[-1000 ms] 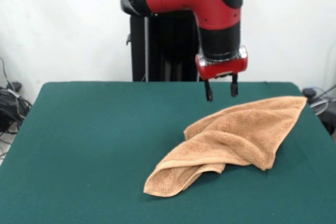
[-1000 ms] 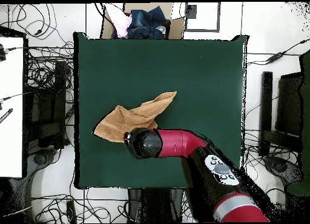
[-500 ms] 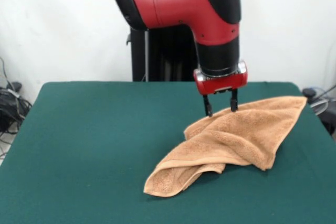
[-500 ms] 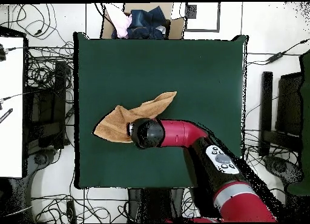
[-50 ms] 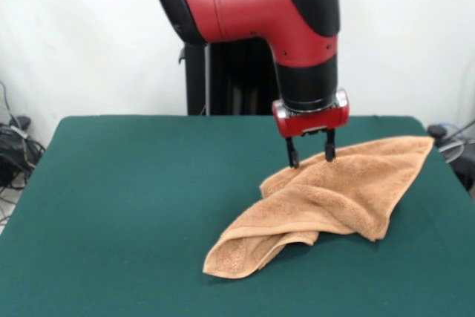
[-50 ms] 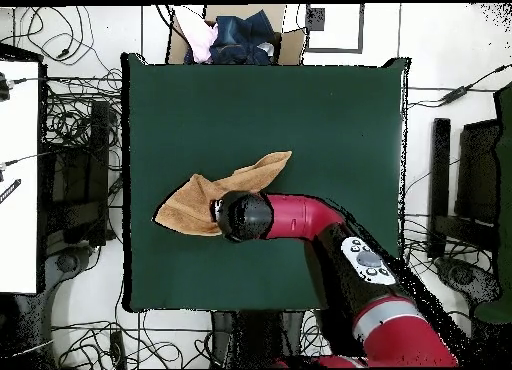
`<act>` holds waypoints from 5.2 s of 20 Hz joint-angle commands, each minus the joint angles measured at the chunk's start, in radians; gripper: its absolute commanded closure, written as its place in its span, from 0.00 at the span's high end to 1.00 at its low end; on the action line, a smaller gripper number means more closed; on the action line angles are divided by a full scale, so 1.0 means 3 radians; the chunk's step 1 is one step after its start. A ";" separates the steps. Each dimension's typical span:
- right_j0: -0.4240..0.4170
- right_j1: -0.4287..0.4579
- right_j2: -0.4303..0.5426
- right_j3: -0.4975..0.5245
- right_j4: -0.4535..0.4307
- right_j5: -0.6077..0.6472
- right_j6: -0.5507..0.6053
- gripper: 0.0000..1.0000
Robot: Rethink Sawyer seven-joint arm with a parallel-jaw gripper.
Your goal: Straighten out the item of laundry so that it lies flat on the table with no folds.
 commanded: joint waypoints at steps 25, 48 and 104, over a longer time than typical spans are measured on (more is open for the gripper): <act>0.0284 0.0822 0.0052 0.0194 0.0096 -0.1188 0.0740 1.00; 0.0558 0.1297 0.0638 0.0368 0.0829 -0.2495 0.1415 1.00; -0.0331 0.0004 0.0649 0.0674 0.0015 -0.0504 0.0982 1.00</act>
